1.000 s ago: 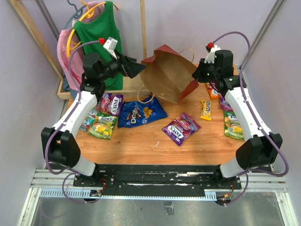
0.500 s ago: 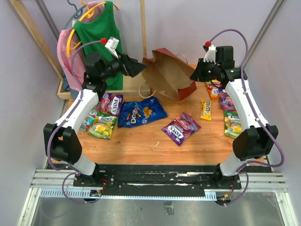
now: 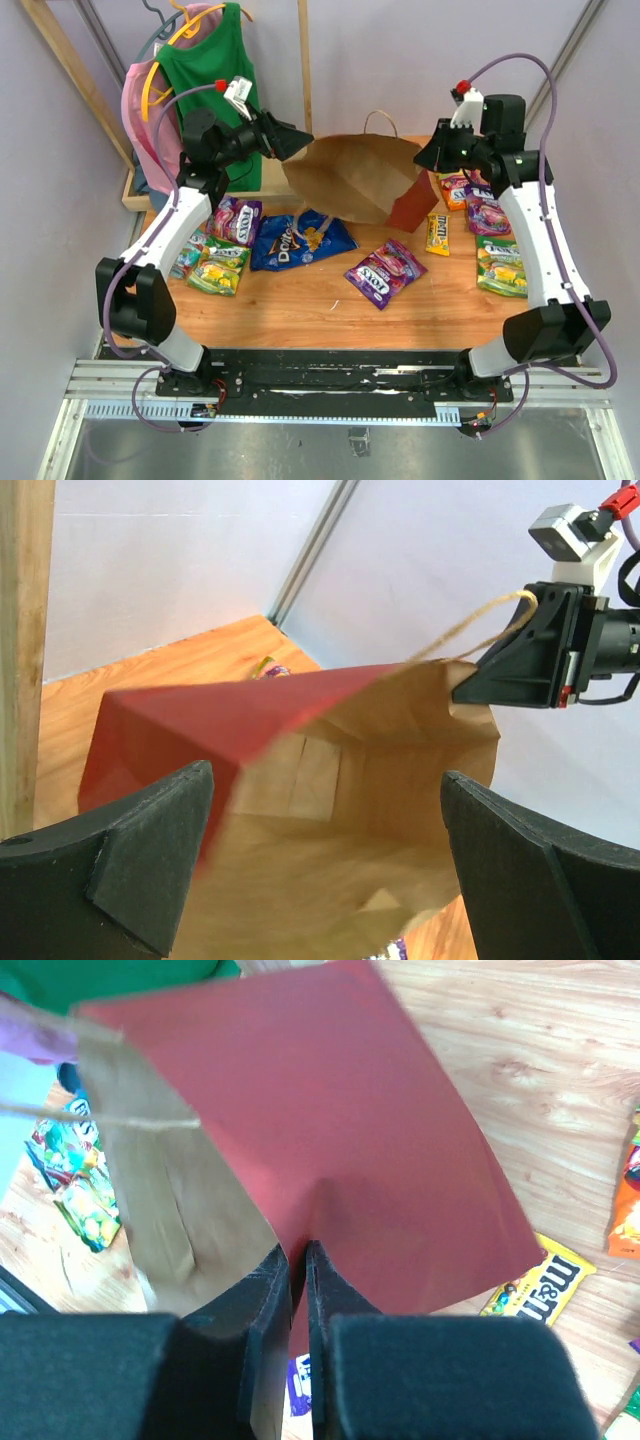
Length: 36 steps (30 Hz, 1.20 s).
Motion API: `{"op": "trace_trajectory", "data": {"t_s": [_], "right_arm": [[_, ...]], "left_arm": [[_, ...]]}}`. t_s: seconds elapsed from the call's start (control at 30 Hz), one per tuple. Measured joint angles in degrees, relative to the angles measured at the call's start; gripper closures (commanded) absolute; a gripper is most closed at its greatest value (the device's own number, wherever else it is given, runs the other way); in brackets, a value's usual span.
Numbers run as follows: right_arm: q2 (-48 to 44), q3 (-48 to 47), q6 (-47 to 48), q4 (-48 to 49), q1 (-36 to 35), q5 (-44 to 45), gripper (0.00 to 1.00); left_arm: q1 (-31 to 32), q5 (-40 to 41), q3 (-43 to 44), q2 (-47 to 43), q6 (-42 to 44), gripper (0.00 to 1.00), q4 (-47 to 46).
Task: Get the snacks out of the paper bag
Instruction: Adjust the paper bag at the center of the board.
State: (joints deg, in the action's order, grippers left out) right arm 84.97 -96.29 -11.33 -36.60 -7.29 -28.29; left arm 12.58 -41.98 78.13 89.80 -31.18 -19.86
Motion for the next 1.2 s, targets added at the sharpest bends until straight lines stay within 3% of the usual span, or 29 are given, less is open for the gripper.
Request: {"op": "trace_trajectory", "data": {"t_s": [0.3, 0.6, 0.67, 0.7, 0.77, 0.87, 1.2], "right_arm": [[6.5, -0.9, -1.5, 3.3, 4.5, -4.9, 0.92], [16.1, -8.8, -3.3, 4.6, 4.8, -7.8, 0.79], [18.4, -11.8, -3.5, 4.6, 4.8, -8.0, 0.70], [19.7, -13.2, -3.5, 4.6, 4.8, -8.2, 0.61], [21.9, -15.6, -3.6, 4.3, 4.8, -8.3, 0.41], [25.6, -20.5, -3.0, 2.7, 4.8, -8.0, 0.01], [27.1, -29.6, -1.4, -0.7, 5.8, -4.6, 0.02]], "left_arm": [[0.0, -0.4, 0.8, 1.2, -1.1, 0.00, -0.7], [0.0, -0.5, 1.8, 2.2, -1.2, 0.00, -0.6], [0.0, -0.6, 2.0, 2.5, -1.2, 0.00, -0.6], [0.0, -0.6, 2.1, 2.7, -1.2, 0.00, -0.6], [0.0, -0.6, 2.3, 3.0, -1.2, 0.00, -0.5], [0.0, -0.6, 2.6, 3.4, -1.0, 0.00, -0.3], [0.0, -0.5, 2.8, 4.7, -0.5, 0.00, 0.5]]}}
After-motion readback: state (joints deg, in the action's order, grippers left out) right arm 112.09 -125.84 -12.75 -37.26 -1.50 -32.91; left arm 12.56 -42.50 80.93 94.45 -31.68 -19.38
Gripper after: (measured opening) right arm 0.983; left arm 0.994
